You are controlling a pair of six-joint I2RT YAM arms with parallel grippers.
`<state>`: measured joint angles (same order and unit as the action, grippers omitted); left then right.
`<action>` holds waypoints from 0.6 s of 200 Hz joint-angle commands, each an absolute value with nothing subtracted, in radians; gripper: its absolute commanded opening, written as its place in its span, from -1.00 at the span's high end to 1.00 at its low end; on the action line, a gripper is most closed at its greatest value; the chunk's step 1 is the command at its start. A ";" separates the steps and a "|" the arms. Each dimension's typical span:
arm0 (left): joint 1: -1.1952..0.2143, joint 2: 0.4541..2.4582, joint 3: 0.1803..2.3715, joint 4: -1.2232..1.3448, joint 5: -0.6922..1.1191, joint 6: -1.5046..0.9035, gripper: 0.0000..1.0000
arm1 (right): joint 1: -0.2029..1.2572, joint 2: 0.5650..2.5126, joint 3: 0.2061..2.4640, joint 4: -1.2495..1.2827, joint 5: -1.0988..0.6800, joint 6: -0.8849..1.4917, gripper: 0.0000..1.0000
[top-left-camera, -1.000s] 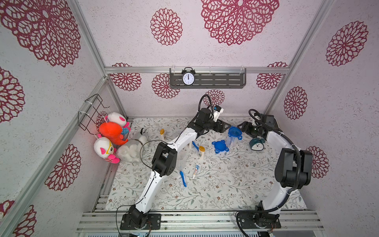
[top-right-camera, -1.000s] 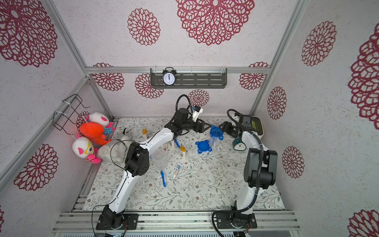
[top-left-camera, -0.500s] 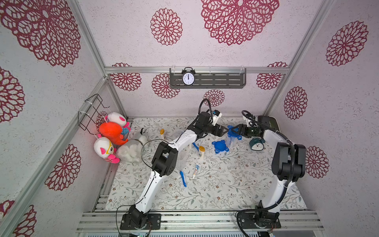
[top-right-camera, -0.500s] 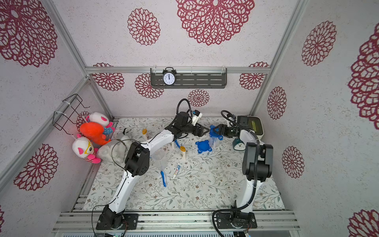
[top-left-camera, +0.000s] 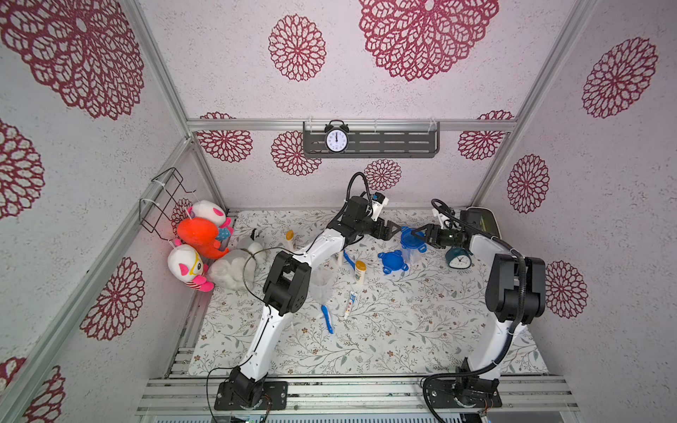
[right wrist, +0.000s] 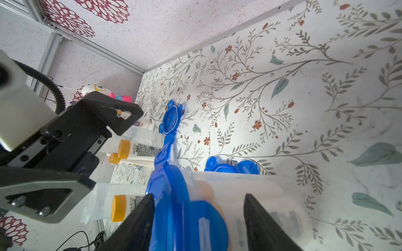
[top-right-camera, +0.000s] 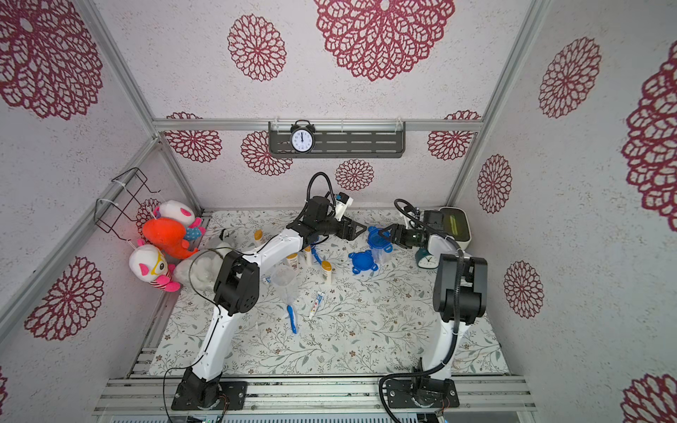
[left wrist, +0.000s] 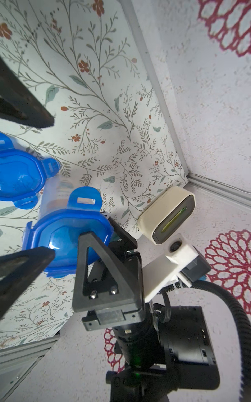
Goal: Pack away toiletry kits
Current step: Close the fastener on the container.
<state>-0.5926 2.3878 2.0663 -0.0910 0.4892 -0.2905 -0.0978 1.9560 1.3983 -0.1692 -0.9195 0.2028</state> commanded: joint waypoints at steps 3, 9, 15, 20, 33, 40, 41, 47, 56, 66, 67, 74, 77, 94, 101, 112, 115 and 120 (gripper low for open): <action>-0.588 2.337 2.043 -0.068 0.483 -0.275 -0.81 | -0.092 1.955 1.404 -0.226 -0.858 0.210 -0.28; -0.588 2.336 2.042 -0.066 0.483 -0.276 -0.81 | -0.092 1.956 1.408 -0.230 -0.848 0.208 -0.28; -0.588 2.336 2.039 -0.066 0.484 -0.277 -0.82 | -0.093 1.954 1.414 -0.230 -0.840 0.209 -0.28; -0.588 2.335 2.039 -0.066 0.485 -0.277 -0.82 | -0.094 1.958 1.418 -0.231 -0.838 0.210 -0.27; -0.588 2.336 2.040 -0.066 0.485 -0.279 -0.82 | -0.097 1.970 1.430 -0.239 -0.839 0.209 -0.26; -0.588 2.336 2.041 -0.066 0.485 -0.279 -0.83 | -0.103 1.983 1.439 -0.243 -0.840 0.209 -0.26; -0.588 2.335 2.040 -0.066 0.485 -0.278 -0.83 | -0.105 1.985 1.440 -0.243 -0.839 0.209 -0.26; -0.588 2.336 2.040 -0.065 0.485 -0.279 -0.83 | -0.111 1.997 1.449 -0.248 -0.839 0.208 -0.26; -0.588 2.335 2.040 -0.066 0.485 -0.279 -0.83 | -0.121 2.018 1.465 -0.259 -0.840 0.205 -0.29; -0.588 2.337 2.039 -0.065 0.485 -0.278 -0.83 | -0.130 2.038 1.476 -0.266 -0.849 0.204 -0.36; -0.588 2.337 2.039 -0.066 0.485 -0.278 -0.83 | -0.130 2.039 1.477 -0.267 -0.849 0.204 -0.37; -0.589 2.336 2.039 -0.067 0.483 -0.279 -0.84 | -0.131 2.047 1.477 -0.268 -0.855 0.201 -0.43; -0.589 2.336 2.039 -0.068 0.482 -0.279 -0.84 | -0.132 2.049 1.476 -0.266 -0.859 0.200 -0.46; -0.589 2.337 2.036 -0.071 0.477 -0.274 -0.85 | -0.132 2.044 1.442 -0.232 -0.877 0.208 -0.58; -0.589 2.339 2.037 -0.071 0.476 -0.273 -0.85 | -0.132 2.038 1.426 -0.215 -0.883 0.215 -0.62; -0.589 2.344 2.042 -0.070 0.474 -0.271 -0.86 | -0.132 2.025 1.396 -0.169 -0.894 0.240 -0.69; -0.588 2.345 2.044 -0.070 0.474 -0.271 -0.86 | -0.132 2.021 1.387 -0.152 -0.898 0.253 -0.71; -0.589 2.348 2.048 -0.072 0.474 -0.273 -0.86 | -0.132 2.013 1.369 -0.123 -0.903 0.275 -0.73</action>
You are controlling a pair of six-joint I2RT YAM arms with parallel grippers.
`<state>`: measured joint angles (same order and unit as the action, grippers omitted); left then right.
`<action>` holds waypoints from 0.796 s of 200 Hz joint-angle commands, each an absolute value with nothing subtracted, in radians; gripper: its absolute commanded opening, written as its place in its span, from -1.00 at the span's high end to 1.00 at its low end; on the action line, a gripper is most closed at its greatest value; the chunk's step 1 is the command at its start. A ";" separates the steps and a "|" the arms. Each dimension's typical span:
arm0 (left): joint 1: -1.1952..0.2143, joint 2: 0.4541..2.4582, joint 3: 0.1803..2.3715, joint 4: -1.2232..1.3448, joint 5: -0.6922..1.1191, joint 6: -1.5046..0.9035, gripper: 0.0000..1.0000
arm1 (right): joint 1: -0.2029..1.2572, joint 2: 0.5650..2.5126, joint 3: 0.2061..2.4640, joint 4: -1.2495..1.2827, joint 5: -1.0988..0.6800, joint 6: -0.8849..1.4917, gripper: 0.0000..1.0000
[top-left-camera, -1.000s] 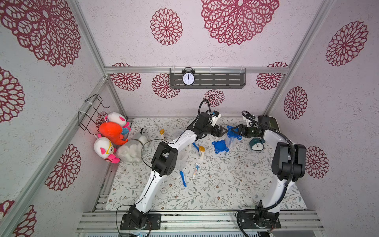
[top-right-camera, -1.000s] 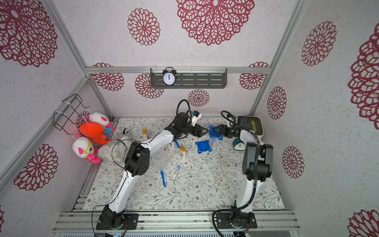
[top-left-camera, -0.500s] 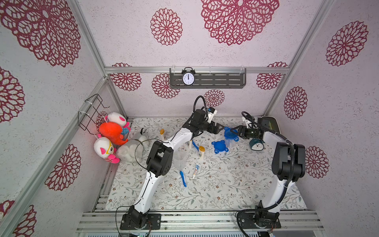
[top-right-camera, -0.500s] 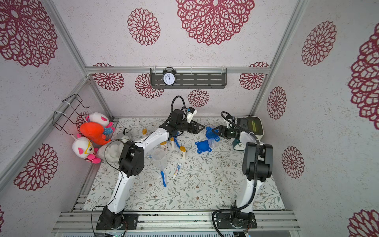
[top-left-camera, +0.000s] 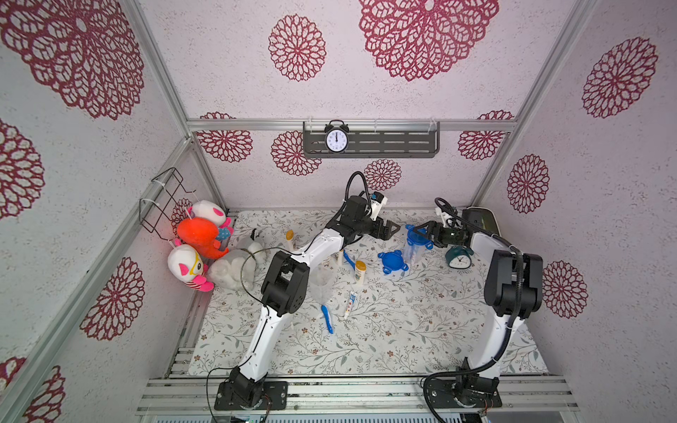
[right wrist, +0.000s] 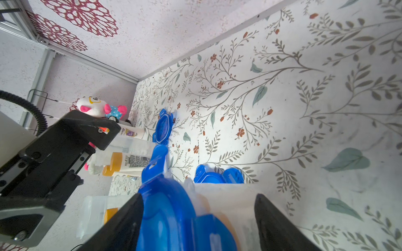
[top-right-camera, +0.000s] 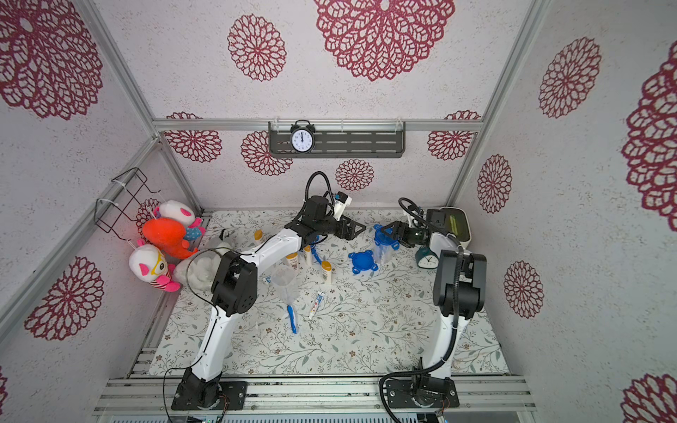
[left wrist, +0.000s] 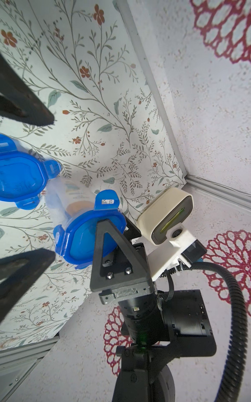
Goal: Pack away toiletry kits
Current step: Close the fastener on the container.
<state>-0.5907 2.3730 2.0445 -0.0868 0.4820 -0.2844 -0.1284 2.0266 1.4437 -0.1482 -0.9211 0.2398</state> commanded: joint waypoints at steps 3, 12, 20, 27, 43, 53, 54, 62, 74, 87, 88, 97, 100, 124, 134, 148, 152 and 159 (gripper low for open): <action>-0.588 2.351 2.051 -0.072 0.474 -0.273 -0.86 | -0.132 2.010 1.357 -0.107 -0.905 0.290 -0.74; -0.588 2.354 2.058 -0.075 0.476 -0.274 -0.86 | -0.132 2.001 1.331 -0.068 -0.906 0.323 -0.78; -0.588 2.359 2.065 -0.079 0.477 -0.274 -0.87 | -0.132 1.999 1.312 -0.045 -0.909 0.354 -0.83; -0.589 2.358 2.066 -0.079 0.477 -0.274 -0.87 | -0.132 2.002 1.302 -0.033 -0.905 0.372 -0.85; -0.586 2.356 2.065 -0.079 0.473 -0.270 -0.88 | -0.131 2.020 1.279 0.000 -0.919 0.418 -0.86; -0.585 2.353 2.063 -0.079 0.471 -0.269 -0.88 | -0.128 2.026 1.260 0.034 -0.929 0.453 -0.85; -0.584 2.354 2.063 -0.079 0.471 -0.269 -0.88 | -0.128 2.026 1.258 0.036 -0.929 0.456 -0.86; -0.582 2.355 2.062 -0.080 0.470 -0.269 -0.88 | -0.124 2.025 1.236 0.066 -0.935 0.480 -0.85; -0.583 2.354 2.061 -0.080 0.470 -0.269 -0.88 | -0.117 2.016 1.198 0.130 -0.945 0.531 -0.86; -0.580 2.354 2.060 -0.081 0.469 -0.268 -0.89 | -0.107 2.006 1.167 0.180 -0.950 0.582 -0.85; -0.580 2.355 2.060 -0.081 0.469 -0.267 -0.89 | -0.106 2.005 1.165 0.184 -0.952 0.585 -0.85; -0.578 2.355 2.060 -0.081 0.468 -0.267 -0.89 | -0.096 1.994 1.146 0.213 -0.957 0.612 -0.84; -0.578 2.354 2.062 -0.081 0.469 -0.267 -0.89 | -0.093 1.990 1.139 0.220 -0.957 0.618 -0.84; -0.575 2.348 2.059 -0.084 0.466 -0.264 -0.89 | -0.069 1.963 1.090 0.275 -0.953 0.673 -0.83; -0.572 2.346 2.054 -0.084 0.467 -0.260 -0.89 | -0.057 1.957 1.074 0.295 -0.953 0.690 -0.83; -0.572 2.338 2.046 -0.086 0.468 -0.256 -0.89 | -0.039 1.951 1.061 0.307 -0.952 0.700 -0.83; -0.572 2.336 2.043 -0.087 0.469 -0.253 -0.89 | -0.034 1.950 1.060 0.302 -0.953 0.697 -0.82; -0.572 2.330 2.036 -0.093 0.472 -0.246 -0.90 | -0.025 1.949 1.060 0.292 -0.951 0.692 -0.82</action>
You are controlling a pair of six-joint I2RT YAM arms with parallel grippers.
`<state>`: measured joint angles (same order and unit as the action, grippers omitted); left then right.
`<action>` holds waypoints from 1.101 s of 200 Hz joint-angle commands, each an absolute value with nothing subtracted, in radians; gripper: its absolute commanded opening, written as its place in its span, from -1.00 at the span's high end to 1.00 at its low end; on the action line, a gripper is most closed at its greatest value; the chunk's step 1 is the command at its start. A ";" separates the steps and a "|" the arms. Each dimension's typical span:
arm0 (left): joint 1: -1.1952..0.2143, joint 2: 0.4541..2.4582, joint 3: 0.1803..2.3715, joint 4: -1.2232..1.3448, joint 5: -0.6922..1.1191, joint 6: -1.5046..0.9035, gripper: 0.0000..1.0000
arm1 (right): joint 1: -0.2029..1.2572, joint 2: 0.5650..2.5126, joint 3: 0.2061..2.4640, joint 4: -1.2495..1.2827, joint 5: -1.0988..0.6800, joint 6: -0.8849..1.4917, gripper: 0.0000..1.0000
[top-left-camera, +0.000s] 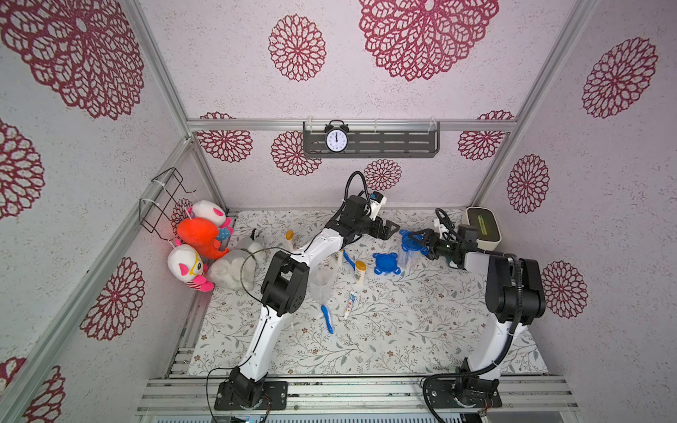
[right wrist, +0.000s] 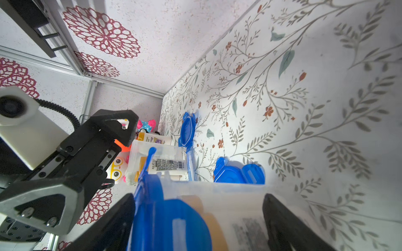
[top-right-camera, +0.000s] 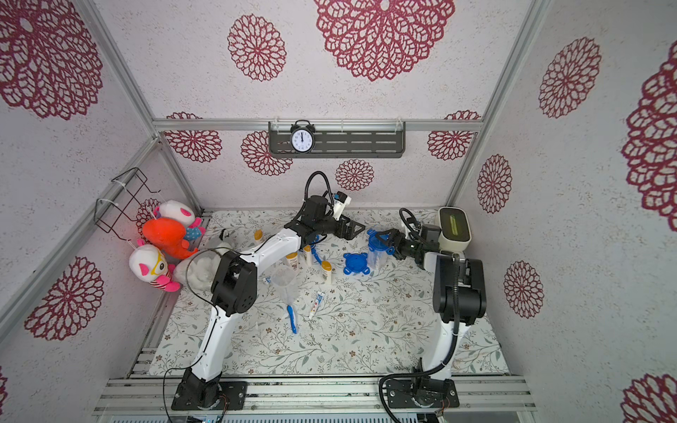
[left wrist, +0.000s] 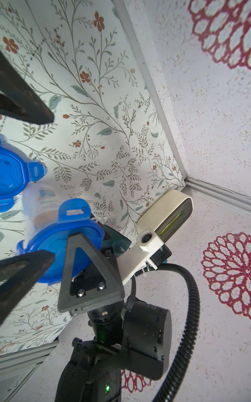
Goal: Pack away toiletry kits
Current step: Close the fastener on the container.
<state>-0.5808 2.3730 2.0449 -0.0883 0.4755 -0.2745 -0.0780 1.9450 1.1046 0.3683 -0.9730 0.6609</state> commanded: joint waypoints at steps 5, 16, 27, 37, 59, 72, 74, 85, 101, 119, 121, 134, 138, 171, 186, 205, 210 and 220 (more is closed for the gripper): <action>-0.572 2.327 2.031 -0.097 0.476 -0.239 -0.90 | -0.019 1.948 1.061 0.285 -0.949 0.685 -0.82; -0.572 2.312 2.009 -0.101 0.485 -0.222 -0.90 | -0.010 1.934 1.064 0.261 -0.939 0.660 -0.81; -0.572 2.296 1.982 -0.100 0.485 -0.210 -0.92 | -0.009 1.911 1.080 0.216 -0.909 0.627 -0.81; -0.571 2.279 1.958 -0.096 0.486 -0.200 -0.92 | -0.011 1.892 1.107 0.155 -0.873 0.589 -0.81; -0.566 2.241 1.908 -0.062 0.525 -0.190 -0.94 | -0.011 1.832 1.165 0.058 -0.792 0.537 -0.82; -0.566 2.218 1.883 -0.044 0.542 -0.162 -0.99 | -0.011 1.796 1.191 0.029 -0.759 0.525 -0.89; -0.566 2.215 1.879 -0.042 0.544 -0.155 -1.00 | -0.011 1.793 1.195 0.026 -0.754 0.524 -0.90; -0.569 2.198 1.864 -0.036 0.558 -0.112 -0.95 | -0.012 1.765 1.215 0.007 -0.725 0.518 -0.98; -0.574 2.175 1.855 -0.048 0.546 -0.056 -0.95 | -0.018 1.723 1.243 -0.029 -0.671 0.509 -0.98; -0.582 2.158 1.873 -0.104 0.507 -0.015 -0.95 | -0.033 1.654 1.250 -0.076 -0.589 0.495 -0.98; -0.585 2.157 1.877 -0.111 0.501 -0.009 -0.95 | -0.034 1.644 1.249 -0.082 -0.577 0.493 -0.98; -0.608 2.144 1.887 -0.156 0.457 0.032 -0.95 | -0.048 1.583 1.238 -0.121 -0.497 0.485 -0.98; -0.617 2.140 1.886 -0.164 0.441 0.047 -0.95 | -0.053 1.565 1.233 -0.133 -0.478 0.486 -0.98; -0.686 2.172 1.968 -0.265 0.347 0.105 -0.95 | -0.064 1.482 1.206 -0.218 -0.401 0.493 -0.98; -0.709 2.217 2.061 -0.350 0.300 0.099 -0.95 | -0.064 1.446 1.182 -0.230 -0.383 0.488 -0.98; -0.734 2.271 2.170 -0.448 0.250 0.093 -0.95 | -0.064 1.396 1.138 -0.242 -0.339 0.477 -0.98; -0.741 2.282 2.192 -0.469 0.241 0.093 -0.95 | -0.064 1.383 1.127 -0.245 -0.326 0.473 -0.98; -0.756 2.293 2.220 -0.494 0.223 0.095 -0.95 | -0.066 1.361 1.103 -0.248 -0.308 0.473 -0.98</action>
<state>-0.7273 2.2433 2.1456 -0.3481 0.3035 0.0643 -0.0666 1.4223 1.1408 -0.1970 -0.3904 0.4976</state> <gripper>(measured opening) 0.978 0.989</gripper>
